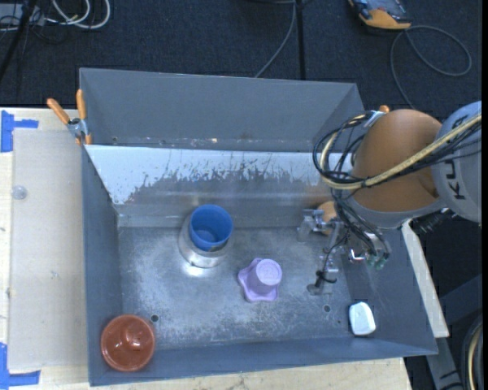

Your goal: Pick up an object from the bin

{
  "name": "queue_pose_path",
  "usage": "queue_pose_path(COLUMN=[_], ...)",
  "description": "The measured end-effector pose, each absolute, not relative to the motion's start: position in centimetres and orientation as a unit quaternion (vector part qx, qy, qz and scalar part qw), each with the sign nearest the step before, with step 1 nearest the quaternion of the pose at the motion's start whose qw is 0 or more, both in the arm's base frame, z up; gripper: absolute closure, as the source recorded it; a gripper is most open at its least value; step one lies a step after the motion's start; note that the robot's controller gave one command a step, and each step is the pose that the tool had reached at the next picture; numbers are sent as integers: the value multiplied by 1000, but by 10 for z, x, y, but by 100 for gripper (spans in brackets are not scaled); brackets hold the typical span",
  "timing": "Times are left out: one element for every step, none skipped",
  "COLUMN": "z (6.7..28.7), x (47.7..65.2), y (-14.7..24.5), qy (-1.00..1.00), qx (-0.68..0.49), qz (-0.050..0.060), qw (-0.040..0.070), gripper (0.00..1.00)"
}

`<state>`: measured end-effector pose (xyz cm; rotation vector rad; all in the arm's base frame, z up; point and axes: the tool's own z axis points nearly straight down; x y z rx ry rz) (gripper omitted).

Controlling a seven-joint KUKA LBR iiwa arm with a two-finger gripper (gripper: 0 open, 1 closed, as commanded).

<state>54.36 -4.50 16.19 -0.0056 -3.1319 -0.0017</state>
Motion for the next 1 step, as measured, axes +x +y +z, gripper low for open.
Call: queue_pose_path(z=[166], x=[545], y=[-45], qy=[-1000], qx=[-1], qz=[0], qw=[1], gripper=[0])
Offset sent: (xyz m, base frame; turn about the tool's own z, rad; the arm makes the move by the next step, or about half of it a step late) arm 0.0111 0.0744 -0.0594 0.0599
